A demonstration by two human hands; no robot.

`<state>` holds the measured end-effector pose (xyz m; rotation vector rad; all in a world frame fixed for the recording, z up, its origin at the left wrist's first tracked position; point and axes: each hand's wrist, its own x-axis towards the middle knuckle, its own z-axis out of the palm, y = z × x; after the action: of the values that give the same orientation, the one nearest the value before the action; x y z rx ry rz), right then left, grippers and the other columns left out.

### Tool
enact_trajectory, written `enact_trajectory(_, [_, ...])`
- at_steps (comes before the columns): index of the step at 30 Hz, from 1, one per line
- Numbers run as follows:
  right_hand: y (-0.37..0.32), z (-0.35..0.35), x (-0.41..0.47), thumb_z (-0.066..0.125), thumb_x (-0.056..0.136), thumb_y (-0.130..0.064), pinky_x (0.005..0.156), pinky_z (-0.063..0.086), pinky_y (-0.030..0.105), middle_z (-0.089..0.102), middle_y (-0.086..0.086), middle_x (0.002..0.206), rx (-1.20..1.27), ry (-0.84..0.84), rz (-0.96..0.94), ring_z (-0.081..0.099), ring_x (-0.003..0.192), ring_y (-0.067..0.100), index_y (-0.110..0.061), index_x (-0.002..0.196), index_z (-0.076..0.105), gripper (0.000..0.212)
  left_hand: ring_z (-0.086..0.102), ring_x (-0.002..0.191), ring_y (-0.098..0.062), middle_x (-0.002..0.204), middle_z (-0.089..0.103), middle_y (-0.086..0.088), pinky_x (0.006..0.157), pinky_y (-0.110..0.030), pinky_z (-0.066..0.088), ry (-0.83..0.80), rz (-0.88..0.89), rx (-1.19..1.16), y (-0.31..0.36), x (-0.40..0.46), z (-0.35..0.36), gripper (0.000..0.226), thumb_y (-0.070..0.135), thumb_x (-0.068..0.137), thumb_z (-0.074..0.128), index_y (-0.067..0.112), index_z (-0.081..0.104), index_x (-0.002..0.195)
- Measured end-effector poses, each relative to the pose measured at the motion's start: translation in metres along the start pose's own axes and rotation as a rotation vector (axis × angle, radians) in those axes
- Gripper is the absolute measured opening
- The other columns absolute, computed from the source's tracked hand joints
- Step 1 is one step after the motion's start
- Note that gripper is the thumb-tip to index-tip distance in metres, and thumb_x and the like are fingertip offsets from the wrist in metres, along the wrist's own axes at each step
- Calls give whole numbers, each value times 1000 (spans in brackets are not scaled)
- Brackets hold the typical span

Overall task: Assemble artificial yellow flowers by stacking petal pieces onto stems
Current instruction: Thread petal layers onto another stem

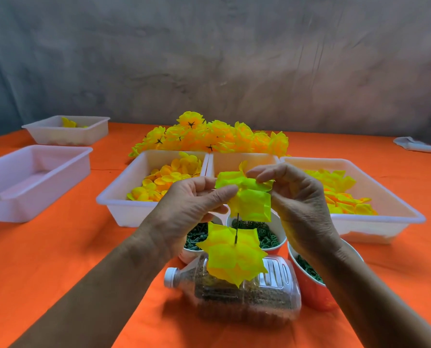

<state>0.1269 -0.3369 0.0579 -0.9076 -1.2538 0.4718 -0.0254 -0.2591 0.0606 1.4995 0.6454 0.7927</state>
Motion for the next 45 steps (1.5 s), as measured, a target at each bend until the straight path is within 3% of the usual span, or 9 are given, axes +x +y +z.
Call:
enact_trajectory(6, [-7, 1, -7, 56, 66, 6, 70, 53, 19, 70, 2, 98, 101, -18, 57, 68, 92, 8, -5, 82, 62, 20, 69, 81, -18, 87, 75, -4, 74, -31, 53, -22, 3, -123, 4, -1, -3, 46, 28, 38, 79, 16, 74, 83])
enact_trajectory(12, [-12, -2, -2, 49, 91, -17, 73, 58, 34, 68, 16, 110, 283, 50, 398, 69, 87, 24, -12, 116, 58, 27, 72, 77, -17, 85, 75, -5, 65, -24, 57, 24, 86, -148, 6, 1, -5, 33, 14, 51, 75, 13, 72, 84])
enact_trajectory(15, [-16, -5, 2, 59, 76, -37, 71, 57, 39, 71, 14, 102, 228, -9, 465, 70, 82, 25, -14, 112, 59, 43, 72, 73, -17, 82, 75, -6, 61, -23, 56, 23, 75, -140, 9, 1, -2, 30, 11, 55, 73, 10, 71, 86])
enact_trajectory(20, [-17, -2, 3, 76, 52, -22, 62, 58, 34, 70, 12, 101, 108, 8, 531, 71, 76, 20, -21, 104, 64, 53, 71, 80, -20, 89, 75, -7, 68, -28, 58, 3, 33, -102, 10, 0, 1, 35, 16, 58, 73, 10, 72, 92])
enact_trajectory(24, [-18, -2, 2, 76, 47, -15, 78, 56, 45, 63, 22, 113, 70, 37, 580, 69, 86, 28, -20, 114, 60, 70, 71, 81, -20, 92, 75, -7, 67, -30, 58, -5, -44, -73, 9, -1, 2, 40, 21, 57, 73, 10, 71, 96])
enact_trajectory(29, [-18, -2, -3, 73, 50, -10, 60, 57, 32, 73, 7, 81, 62, 1, 605, 70, 65, 15, -21, 108, 60, 60, 70, 72, -20, 96, 72, -14, 64, -33, 58, 25, -105, -58, 6, -4, 2, 56, 20, 51, 73, 7, 65, 105])
enact_trajectory(33, [-20, 1, -4, 73, 51, -13, 72, 57, 42, 73, 10, 88, 41, -37, 642, 70, 72, 20, -17, 108, 62, 58, 68, 81, -28, 100, 71, -18, 92, -54, 48, 59, -143, -48, 5, -6, 4, 58, 18, 50, 74, 7, 65, 106])
enact_trajectory(41, [-17, 3, -3, 72, 67, 0, 65, 57, 37, 73, 9, 76, 38, -50, 683, 69, 65, 17, -17, 103, 63, 40, 66, 98, -38, 102, 70, -21, 95, -59, 45, 42, -188, -44, 4, -8, 4, 68, 27, 39, 80, 7, 67, 103])
enact_trajectory(45, [-17, 4, -2, 71, 72, 2, 63, 57, 35, 73, 9, 75, 18, -57, 699, 70, 66, 18, -16, 102, 63, 36, 71, 74, -25, 85, 74, -12, 85, -54, 51, 12, -186, -64, 3, -8, 4, 59, 24, 37, 79, 9, 69, 93])
